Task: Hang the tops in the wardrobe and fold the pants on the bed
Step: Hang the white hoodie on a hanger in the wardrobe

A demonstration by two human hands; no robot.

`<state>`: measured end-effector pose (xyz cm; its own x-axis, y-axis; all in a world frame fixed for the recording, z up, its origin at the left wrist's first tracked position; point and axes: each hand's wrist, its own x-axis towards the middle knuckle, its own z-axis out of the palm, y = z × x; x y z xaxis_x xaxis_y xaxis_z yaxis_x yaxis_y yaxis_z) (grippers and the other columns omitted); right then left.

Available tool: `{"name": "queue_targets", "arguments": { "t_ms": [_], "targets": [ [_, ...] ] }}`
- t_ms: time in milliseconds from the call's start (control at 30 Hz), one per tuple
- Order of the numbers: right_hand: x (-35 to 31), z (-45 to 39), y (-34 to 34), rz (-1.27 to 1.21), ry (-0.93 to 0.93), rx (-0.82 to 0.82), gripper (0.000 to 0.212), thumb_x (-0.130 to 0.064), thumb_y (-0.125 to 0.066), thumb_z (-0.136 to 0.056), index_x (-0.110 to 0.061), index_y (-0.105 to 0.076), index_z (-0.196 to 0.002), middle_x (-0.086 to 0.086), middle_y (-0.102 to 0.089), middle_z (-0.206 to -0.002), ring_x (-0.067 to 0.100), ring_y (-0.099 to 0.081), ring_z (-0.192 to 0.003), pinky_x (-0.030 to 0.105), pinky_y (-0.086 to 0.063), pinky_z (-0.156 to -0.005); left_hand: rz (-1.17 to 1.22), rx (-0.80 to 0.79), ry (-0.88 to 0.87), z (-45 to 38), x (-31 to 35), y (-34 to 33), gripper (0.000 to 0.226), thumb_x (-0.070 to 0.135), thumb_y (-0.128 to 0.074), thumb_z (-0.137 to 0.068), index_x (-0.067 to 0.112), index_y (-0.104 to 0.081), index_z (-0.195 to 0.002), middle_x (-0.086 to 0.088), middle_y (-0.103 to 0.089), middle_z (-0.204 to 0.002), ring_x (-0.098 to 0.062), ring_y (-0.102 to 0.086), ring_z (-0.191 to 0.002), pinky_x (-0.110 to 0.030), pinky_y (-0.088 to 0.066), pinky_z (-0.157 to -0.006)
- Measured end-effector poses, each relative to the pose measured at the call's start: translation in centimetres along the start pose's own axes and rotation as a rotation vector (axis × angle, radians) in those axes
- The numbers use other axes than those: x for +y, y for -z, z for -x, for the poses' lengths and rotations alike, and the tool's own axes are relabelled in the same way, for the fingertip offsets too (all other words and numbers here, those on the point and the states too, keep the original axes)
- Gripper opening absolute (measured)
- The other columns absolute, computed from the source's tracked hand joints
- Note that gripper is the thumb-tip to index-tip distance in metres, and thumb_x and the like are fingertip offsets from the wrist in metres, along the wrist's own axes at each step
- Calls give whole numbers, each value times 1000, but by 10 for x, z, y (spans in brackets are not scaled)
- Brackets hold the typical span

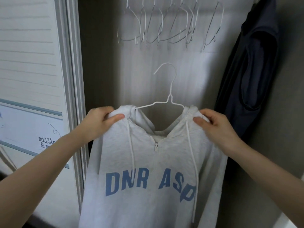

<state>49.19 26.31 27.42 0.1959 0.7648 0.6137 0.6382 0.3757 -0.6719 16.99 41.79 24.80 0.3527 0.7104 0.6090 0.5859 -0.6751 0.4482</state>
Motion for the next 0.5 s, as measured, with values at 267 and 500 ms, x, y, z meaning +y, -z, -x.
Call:
{"name": "queue_targets", "arguments": {
  "t_ms": [267, 500],
  "targets": [
    [-1, 2, -9, 43, 35, 72, 5, -20, -66, -88, -20, -66, -83, 1, -64, -78, 5, -54, -65, 11, -42, -62, -124, 66, -182, 1, 45, -22, 35, 58, -38, -92, 29, -55, -84, 11, -51, -79, -13, -54, -70, -42, -48, -76],
    [4, 22, 7, 577, 185, 204, 32, -33, -67, -85, -10, -53, -101, 2, -45, -102, 21, -44, -97, 31, -40, -83, -48, 281, -93, -5, 39, -32, 51, 59, -30, -90, 17, -57, -75, 5, -54, -70, -17, -53, -69, -43, -36, -79]
  ]
}}
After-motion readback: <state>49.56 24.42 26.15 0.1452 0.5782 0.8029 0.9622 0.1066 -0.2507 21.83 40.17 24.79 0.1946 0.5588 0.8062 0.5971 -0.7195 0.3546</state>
